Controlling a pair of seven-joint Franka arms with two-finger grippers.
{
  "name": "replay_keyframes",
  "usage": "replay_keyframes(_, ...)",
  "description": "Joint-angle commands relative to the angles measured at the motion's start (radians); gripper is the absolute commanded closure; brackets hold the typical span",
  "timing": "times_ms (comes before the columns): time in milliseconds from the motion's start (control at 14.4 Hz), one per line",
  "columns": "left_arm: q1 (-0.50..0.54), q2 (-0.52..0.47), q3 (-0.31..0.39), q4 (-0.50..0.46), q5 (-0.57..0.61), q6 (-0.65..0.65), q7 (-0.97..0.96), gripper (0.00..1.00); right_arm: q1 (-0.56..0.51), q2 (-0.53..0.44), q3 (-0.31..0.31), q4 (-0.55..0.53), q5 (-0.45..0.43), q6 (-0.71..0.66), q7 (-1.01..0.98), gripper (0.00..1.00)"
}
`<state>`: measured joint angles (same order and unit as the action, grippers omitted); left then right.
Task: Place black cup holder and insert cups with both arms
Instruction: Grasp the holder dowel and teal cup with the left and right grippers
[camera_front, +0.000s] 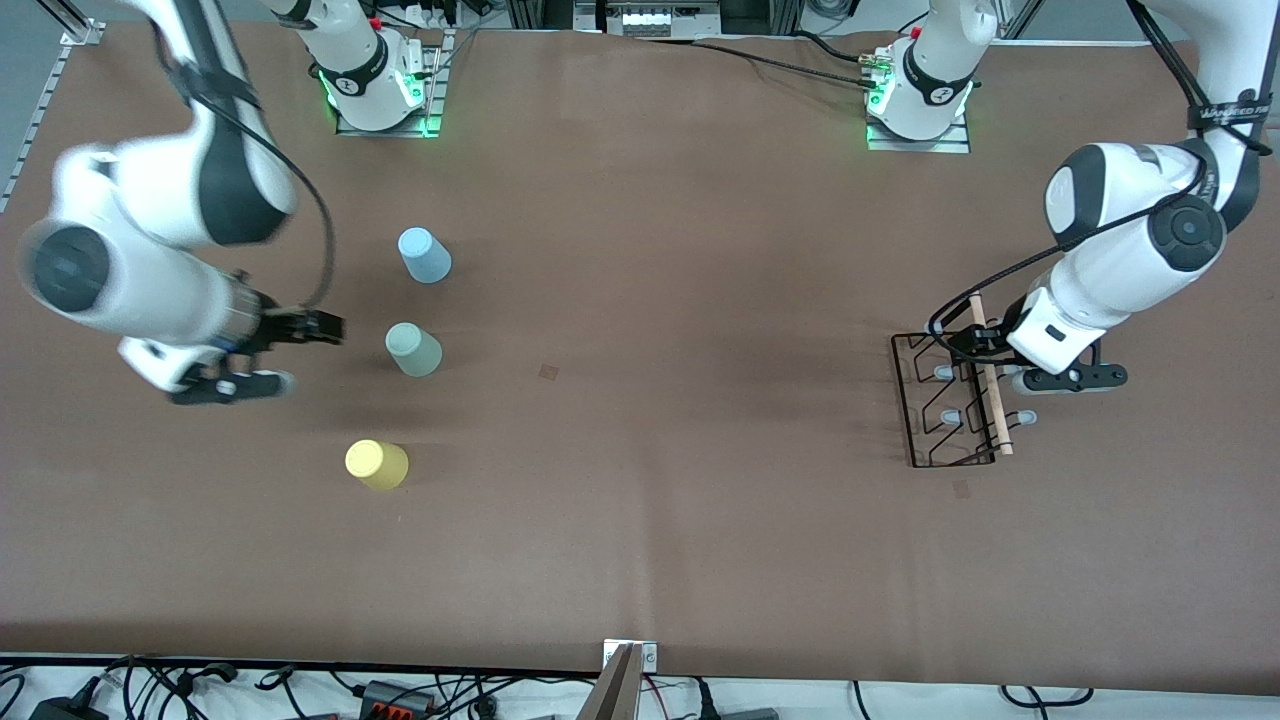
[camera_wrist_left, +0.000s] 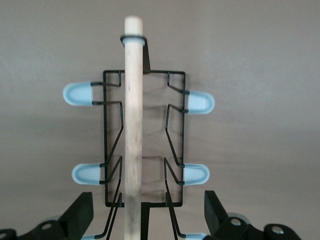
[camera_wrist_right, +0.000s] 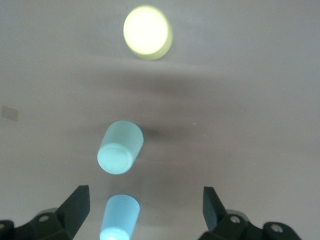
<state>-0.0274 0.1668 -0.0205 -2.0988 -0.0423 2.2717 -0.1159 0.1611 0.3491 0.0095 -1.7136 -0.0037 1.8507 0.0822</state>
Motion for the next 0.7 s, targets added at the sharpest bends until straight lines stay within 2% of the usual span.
replay_keyframes(0,0.024,-0.006,-0.006,-0.029,0.002,0.015,-0.008,0.03,0.017,0.092,-0.006,0.003,0.005,0.082,0.057,0.00)
replay_keyframes(139,0.027,-0.001,-0.006,-0.027,0.002,0.012,-0.008,0.16,0.031,0.148,-0.005,-0.001,0.008,0.114,0.086,0.00)
replay_keyframes(279,0.026,-0.004,-0.006,-0.023,0.002,-0.015,-0.011,0.38,0.034,0.152,-0.005,-0.037,0.036,0.123,0.123,0.00)
replay_keyframes(488,0.023,-0.004,-0.006,-0.023,0.002,-0.023,-0.027,0.64,0.034,0.145,-0.005,-0.073,0.080,0.134,0.125,0.00)
replay_keyframes(627,0.018,-0.003,-0.007,-0.023,0.002,-0.023,-0.042,0.76,0.035,0.137,-0.005,-0.087,0.080,0.133,0.136,0.00)
